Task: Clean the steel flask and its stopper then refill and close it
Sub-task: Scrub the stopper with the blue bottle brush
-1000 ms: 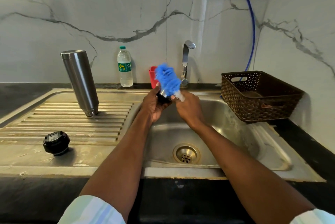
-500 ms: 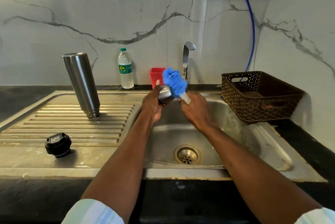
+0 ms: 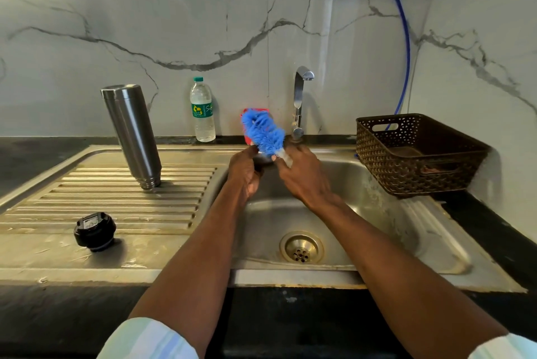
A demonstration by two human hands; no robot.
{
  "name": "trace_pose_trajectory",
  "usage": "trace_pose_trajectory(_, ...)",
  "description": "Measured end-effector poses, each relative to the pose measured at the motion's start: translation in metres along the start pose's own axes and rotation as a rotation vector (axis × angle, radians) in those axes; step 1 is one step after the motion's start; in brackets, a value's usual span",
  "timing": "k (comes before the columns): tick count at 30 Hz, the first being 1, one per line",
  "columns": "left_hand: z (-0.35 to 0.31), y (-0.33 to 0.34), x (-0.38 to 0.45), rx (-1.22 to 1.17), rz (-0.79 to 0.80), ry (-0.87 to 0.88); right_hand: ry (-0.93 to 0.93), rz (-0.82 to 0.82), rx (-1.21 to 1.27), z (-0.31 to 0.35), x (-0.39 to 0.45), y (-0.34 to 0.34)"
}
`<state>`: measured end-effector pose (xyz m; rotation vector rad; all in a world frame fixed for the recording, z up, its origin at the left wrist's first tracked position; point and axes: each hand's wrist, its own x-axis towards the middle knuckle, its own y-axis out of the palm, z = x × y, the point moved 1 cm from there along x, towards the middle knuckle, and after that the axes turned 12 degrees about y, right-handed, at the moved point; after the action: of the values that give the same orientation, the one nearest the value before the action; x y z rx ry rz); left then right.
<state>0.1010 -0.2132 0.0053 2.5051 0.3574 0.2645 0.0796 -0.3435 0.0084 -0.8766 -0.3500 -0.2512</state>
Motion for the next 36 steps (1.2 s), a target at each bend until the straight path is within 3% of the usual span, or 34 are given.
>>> trace_pose_trajectory(4,-0.002,-0.001,-0.003,-0.004,0.084,0.033,0.11,0.005,0.038,-0.014,0.005,-0.004)
trace_pose_trajectory(9,-0.002,-0.002,0.001,0.275,0.15,0.132,-0.117,-0.004,-0.065,0.002,-0.004,-0.012)
trace_pose_trajectory(12,-0.002,-0.011,0.004,0.326,0.237,0.139,-0.008,-0.008,-0.03,-0.003,0.004,-0.009)
trace_pose_trajectory(16,0.001,-0.012,0.001,0.333,0.31,0.121,0.114,-0.034,0.024,-0.005,0.012,-0.013)
trace_pose_trajectory(21,-0.005,-0.02,0.006,0.249,0.295,0.126,-0.095,-0.017,-0.015,0.003,0.005,-0.018)
trace_pose_trajectory(25,-0.01,-0.026,0.005,0.118,0.427,0.031,0.045,-0.013,0.057,-0.012,0.017,-0.017)
trace_pose_trajectory(31,-0.001,-0.02,0.014,0.111,0.278,0.039,-0.069,-0.027,0.004,-0.001,0.012,-0.019)
trace_pose_trajectory(36,0.0,-0.028,0.018,0.302,0.313,0.051,0.118,0.021,0.044,0.01,0.031,-0.017)
